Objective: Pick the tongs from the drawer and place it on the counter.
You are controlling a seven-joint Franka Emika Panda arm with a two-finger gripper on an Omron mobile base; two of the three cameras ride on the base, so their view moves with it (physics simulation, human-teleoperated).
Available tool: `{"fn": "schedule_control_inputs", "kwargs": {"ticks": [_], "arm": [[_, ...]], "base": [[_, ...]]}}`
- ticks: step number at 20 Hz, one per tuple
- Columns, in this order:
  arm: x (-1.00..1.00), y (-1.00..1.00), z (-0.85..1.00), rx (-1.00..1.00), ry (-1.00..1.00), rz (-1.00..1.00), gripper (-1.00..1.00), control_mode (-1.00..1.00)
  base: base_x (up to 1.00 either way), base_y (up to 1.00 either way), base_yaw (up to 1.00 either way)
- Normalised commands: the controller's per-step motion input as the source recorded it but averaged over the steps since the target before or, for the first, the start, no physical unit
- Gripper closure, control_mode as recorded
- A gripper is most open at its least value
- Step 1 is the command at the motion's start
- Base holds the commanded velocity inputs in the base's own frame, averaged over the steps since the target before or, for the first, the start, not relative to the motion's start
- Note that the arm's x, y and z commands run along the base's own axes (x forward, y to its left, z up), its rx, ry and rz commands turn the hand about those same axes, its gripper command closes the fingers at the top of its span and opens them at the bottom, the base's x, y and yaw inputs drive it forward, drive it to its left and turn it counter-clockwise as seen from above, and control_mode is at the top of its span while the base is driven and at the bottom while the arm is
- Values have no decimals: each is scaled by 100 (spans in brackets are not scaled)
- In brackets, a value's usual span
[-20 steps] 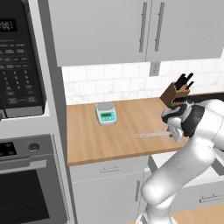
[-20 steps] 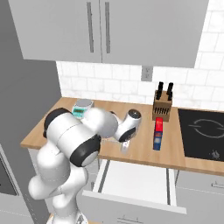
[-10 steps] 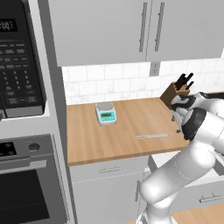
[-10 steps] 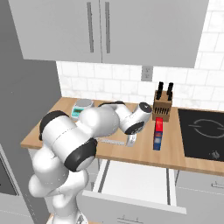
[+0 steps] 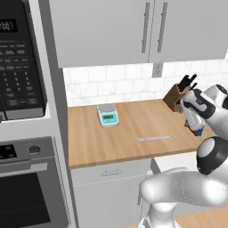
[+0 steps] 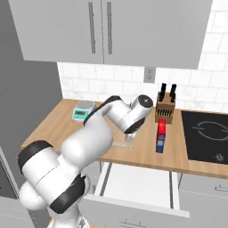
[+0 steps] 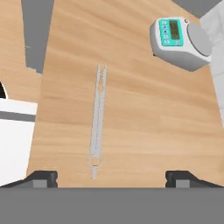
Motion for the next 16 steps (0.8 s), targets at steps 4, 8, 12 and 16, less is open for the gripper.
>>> {"fn": "schedule_control_inputs", "kwargs": {"ticks": [4,8,12,16], "arm": [[-39,39,45,-4,-24,0,-100,-100],[-27,30,51,-2,-18,0,-100,-100],[-21,28,54,-3,-11,0,-100,-100],[-18,10,45,-1,-6,0,-100,-100]], "base": [[0,0,0],[0,0,0],[0,0,0],[0,0,0]]}}
